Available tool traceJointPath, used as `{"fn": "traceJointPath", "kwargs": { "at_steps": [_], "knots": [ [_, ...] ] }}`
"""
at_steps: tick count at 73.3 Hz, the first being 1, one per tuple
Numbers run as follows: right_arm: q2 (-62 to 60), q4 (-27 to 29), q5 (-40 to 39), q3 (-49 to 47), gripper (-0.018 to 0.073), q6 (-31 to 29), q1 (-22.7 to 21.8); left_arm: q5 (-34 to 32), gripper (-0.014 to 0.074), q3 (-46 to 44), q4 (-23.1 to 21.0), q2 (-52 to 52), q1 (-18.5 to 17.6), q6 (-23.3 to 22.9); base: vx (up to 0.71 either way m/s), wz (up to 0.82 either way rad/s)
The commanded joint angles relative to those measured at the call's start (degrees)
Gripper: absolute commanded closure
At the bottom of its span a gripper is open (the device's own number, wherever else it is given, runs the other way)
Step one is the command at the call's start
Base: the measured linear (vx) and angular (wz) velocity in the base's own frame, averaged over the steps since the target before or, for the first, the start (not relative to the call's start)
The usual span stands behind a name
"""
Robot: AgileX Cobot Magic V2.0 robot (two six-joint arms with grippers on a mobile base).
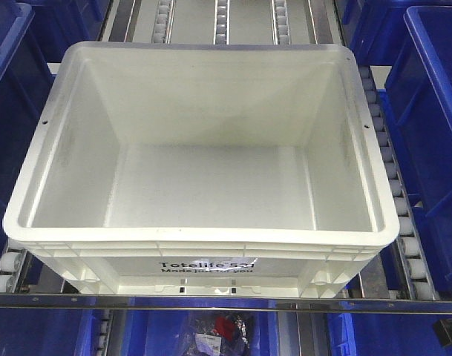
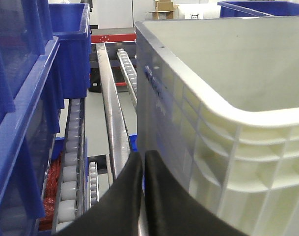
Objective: Move bin from left to right shelf
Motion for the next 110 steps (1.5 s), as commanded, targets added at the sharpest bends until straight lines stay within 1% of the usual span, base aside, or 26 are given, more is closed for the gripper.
{"fn": "traceJointPath", "kwargs": {
  "at_steps": [1, 13, 24, 35, 40, 47, 52, 58, 62, 67, 74, 78, 82, 89, 96, 100, 105, 110],
  "knots": [
    [-0.77, -0.33, -4.45, 0.96, 0.0567, -0.01, -0.04, -4.56, 0.0603, -1.01, -0.63, -0.73, -0.08, -0.15, 0.0, 0.0],
    [-0.77, -0.19, -3.66, 0.96, 0.0567, -0.01, -0.04, -4.76, 0.0603, -1.01, -0.63, -0.73, -0.08, -0.15, 0.0, 0.0],
    [-0.77, -0.19, -3.32, 1.01, 0.0567, -0.01, -0.04, -7.79, 0.0603, -1.01, -0.63, -0.73, -0.08, -0.15, 0.0, 0.0],
    [-0.77, -0.19, -3.52, 1.01, 0.0567, -0.01, -0.04, -6.91, 0.0603, -1.01, -0.63, -0.73, -0.08, -0.2, 0.0, 0.0],
    [-0.77, -0.19, -4.58, 1.01, 0.0567, 0.14, -0.04, -6.97, 0.0603, -1.01, -0.63, -0.73, -0.08, -0.2, 0.0, 0.0],
    [-0.77, -0.06, -9.04, 1.01, 0.0567, 0.86, -0.04, -9.4, 0.0603, -1.01, -0.63, -0.73, -0.08, -0.31, 0.0, 0.0],
    [-0.77, -0.06, -11.86, 0.9, 0.0567, 3.02, -0.04, -12.4, 0.0603, -1.01, -0.63, -0.73, -0.08, -1.42, 0.0, 0.0],
    [-0.77, -0.06, -14.76, 0.76, 0.0567, 5.31, -0.04, -15.66, 0.0603, -1.5, -0.63, -0.73, -0.08, -4.48, 0.0, 0.0],
    [-0.77, -0.06, -14.44, -0.1, 0.0567, 6.94, -0.04, -17.27, 0.0603, -2.05, -0.63, -0.73, -0.08, -5.79, 0.0, 0.0],
    [-0.77, -0.2, -12.83, -1.93, 0.0567, 7.4, -0.04, -17.07, 0.0603, -3.59, -0.63, -0.73, -0.08, -6.42, 0.0, 0.0],
    [-0.71, -0.26, -6.78, -6.87, 0.0567, 7.34, -0.04, -11.07, 0.0603, -8.45, -0.63, -0.52, -0.08, -6.78, 0.0, 0.0],
    [-0.11, -0.21, -1.22, -11.49, 0.0567, 7.34, -0.04, -6.0, 0.0603, -11.95, -0.63, 0.38, -0.08, -6.78, 0.0, 0.0],
    [1.65, -0.21, 6.14, -16.23, 0.0567, 7.34, -0.04, -0.34, 0.0603, -16.43, -0.63, 2.27, -0.08, -6.78, 0.0, 0.0],
    [7.05, 0.01, 17.76, -25.39, 0.0567, 7.34, -0.04, 8.1, 0.0603, -24.28, -0.63, 8.2, -0.08, -6.78, 0.0, 0.0],
    [13.83, 0.35, 27.24, -33.44, 0.0567, 7.34, -0.04, 16.34, 0.0603, -32.15, -0.77, 16.89, -0.08, -6.78, 0.0, 0.0],
    [19.18, 0.52, 33.36, -38.63, 0.0567, 7.34, -0.04, 20.88, 0.0603, -36.09, -1.57, 21.66, -0.08, -6.78, 0.0, 0.0],
    [24.42, 1.53, 38.25, -43.13, 0.0567, 7.01, -0.04, 26.05, 0.0603, -40.72, -2.93, 27.98, -0.08, -6.78, 0.0, 0.0],
    [29.49, 2.71, 41.54, -46.93, 0.0567, 6.61, -0.04, 29.21, 0.0603, -43.89, -4.03, 33.42, -0.08, -6.73, 0.0, 0.0]
  ]
}}
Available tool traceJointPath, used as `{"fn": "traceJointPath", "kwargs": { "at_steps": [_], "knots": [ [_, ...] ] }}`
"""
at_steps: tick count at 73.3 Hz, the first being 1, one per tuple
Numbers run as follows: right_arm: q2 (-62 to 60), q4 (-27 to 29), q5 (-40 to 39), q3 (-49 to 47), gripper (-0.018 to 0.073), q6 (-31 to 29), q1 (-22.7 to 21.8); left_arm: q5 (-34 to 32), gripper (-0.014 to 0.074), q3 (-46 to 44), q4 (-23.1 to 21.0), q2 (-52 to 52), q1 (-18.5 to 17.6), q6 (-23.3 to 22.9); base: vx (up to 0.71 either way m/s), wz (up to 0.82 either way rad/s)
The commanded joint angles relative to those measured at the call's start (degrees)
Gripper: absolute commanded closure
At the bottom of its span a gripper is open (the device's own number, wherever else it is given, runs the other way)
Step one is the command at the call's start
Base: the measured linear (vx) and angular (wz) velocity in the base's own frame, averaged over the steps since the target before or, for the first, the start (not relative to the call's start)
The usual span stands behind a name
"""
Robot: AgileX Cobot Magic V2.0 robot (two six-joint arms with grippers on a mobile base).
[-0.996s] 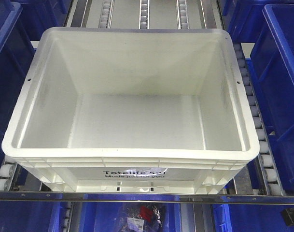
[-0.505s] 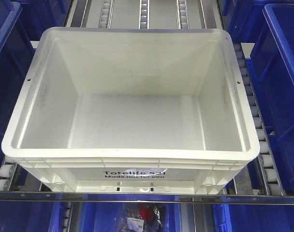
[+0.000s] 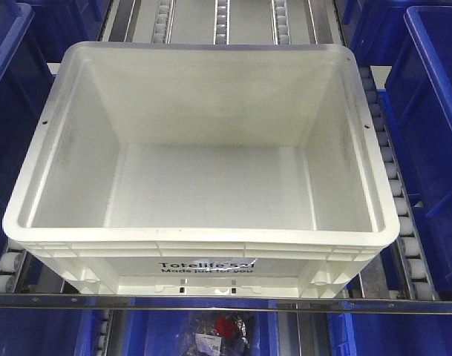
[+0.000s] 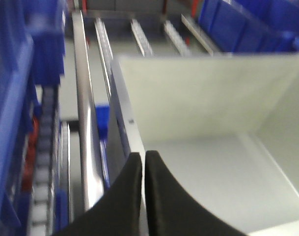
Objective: Move bin from left to right shelf
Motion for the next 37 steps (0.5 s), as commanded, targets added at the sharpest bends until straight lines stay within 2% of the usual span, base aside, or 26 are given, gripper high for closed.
{"fn": "traceJointPath", "kwargs": {
  "at_steps": [1, 15, 37],
  "knots": [
    [6.25, 1.36, 1.22, -5.56, 0.0567, -0.86, -0.04, 0.7, 0.0603, -4.72, -2.04, 6.46, -0.08, -0.64, 0.0, 0.0],
    [15.32, 1.35, 0.8, -7.81, 0.0567, -1.37, -0.04, 1.54, 0.0603, -6.48, -2.69, 14.91, -0.08, -0.64, 0.0, 0.0],
    [19.19, 1.4, 0.35, -7.81, 0.0567, -1.24, -0.04, -0.24, 0.0603, -6.48, -2.98, 15.47, -0.08, -0.53, 0.0, 0.0]
  ]
}}
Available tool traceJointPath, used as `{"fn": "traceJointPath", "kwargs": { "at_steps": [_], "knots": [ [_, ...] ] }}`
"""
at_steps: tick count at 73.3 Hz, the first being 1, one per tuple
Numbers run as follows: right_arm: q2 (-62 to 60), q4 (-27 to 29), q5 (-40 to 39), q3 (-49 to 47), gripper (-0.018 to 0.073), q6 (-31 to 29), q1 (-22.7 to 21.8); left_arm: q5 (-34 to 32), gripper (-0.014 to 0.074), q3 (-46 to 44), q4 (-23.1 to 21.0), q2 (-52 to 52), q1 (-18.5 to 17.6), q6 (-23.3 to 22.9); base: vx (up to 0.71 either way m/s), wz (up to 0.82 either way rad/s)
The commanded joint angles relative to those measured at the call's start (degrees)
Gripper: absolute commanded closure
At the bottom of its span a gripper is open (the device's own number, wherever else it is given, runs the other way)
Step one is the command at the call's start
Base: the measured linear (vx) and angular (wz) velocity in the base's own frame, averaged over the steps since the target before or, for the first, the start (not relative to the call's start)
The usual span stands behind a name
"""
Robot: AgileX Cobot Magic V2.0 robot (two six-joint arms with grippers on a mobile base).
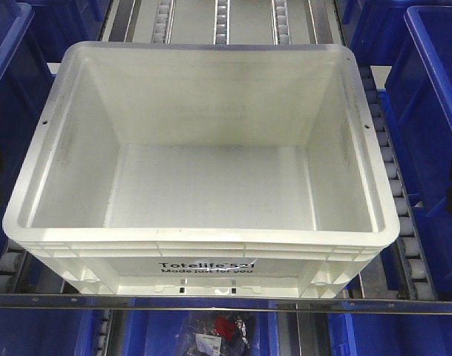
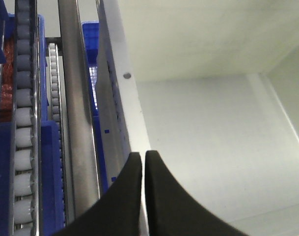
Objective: Move bin from left to right shelf
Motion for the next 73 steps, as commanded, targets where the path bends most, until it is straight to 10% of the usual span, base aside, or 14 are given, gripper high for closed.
{"fn": "traceJointPath", "kwargs": {
  "at_steps": [1, 25, 56, 73],
  "knots": [
    [0.48, 0.46, -4.01, -1.91, 0.0567, -0.35, -0.04, -4.31, 0.0603, -2.04, -1.17, -0.14, -0.08, -0.53, 0.0, 0.0],
    [0.48, 3.48, -3.9, -1.91, 0.0466, -0.31, -0.04, -4.25, 0.0512, -2.04, -1.22, -0.14, -0.08, -0.47, 0.0, 0.0],
    [0.48, 3.57, -3.55, -1.91, -0.0146, -0.2, -0.04, -4.07, 0.0063, -2.04, -1.22, -0.14, -0.08, -0.47, 0.0, 0.0],
    [0.48, 3.61, -4.41, -1.91, -0.0153, -0.19, -0.04, -4.64, 0.0055, -2.04, -1.16, -0.16, -0.08, -0.47, 0.0, 0.0]
  ]
}}
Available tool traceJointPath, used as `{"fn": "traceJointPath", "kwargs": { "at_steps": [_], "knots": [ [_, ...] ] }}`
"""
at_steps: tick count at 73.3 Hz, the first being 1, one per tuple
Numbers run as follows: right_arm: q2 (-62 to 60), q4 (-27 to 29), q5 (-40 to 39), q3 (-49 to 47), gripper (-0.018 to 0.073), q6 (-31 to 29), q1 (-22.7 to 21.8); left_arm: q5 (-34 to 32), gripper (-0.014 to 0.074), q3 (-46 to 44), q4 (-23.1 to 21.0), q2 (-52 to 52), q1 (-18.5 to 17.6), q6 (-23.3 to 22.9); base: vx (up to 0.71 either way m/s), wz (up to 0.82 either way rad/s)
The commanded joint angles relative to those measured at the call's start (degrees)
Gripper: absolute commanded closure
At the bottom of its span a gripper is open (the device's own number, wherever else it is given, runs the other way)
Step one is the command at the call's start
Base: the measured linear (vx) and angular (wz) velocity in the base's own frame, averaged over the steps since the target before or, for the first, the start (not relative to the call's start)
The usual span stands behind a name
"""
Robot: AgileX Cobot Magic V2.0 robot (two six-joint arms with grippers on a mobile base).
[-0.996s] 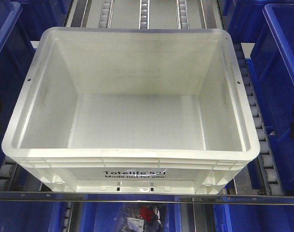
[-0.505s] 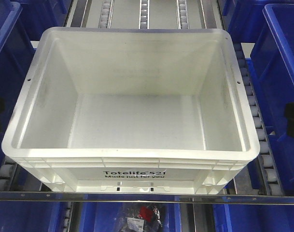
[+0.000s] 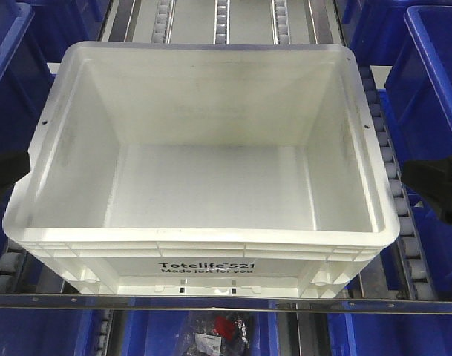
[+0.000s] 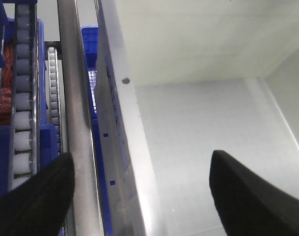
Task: Move bin from left to right shelf
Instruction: 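Lower both grippers onto the side rims of the white tote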
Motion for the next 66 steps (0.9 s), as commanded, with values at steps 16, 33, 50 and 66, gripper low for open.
{"fn": "traceJointPath", "kwargs": {
  "at_steps": [16, 33, 50, 66],
  "knots": [
    [0.14, 1.32, -3.82, -1.91, -0.0096, -0.93, -0.04, -3.36, 0.0077, -2.04, -2.56, -0.16, -0.08, -0.63, 0.0, 0.0],
    [2.79, 1.76, -2.67, -1.96, -0.0077, -2.68, -0.04, -0.5, 0.0077, -2.66, -3.14, 1.76, -0.08, -0.63, 0.0, 0.0],
    [8.89, 3.69, 0.38, -6.95, -0.0071, -4.59, -0.04, 2.86, 0.0077, -6.95, -2.97, 8.48, -0.08, -0.58, 0.0, 0.0],
    [15.15, 4.75, 3.01, -14.59, -0.0068, -4.98, -0.04, 4.72, 0.0077, -11.62, -2.98, 13.0, -0.08, -0.58, 0.0, 0.0]
  ]
}}
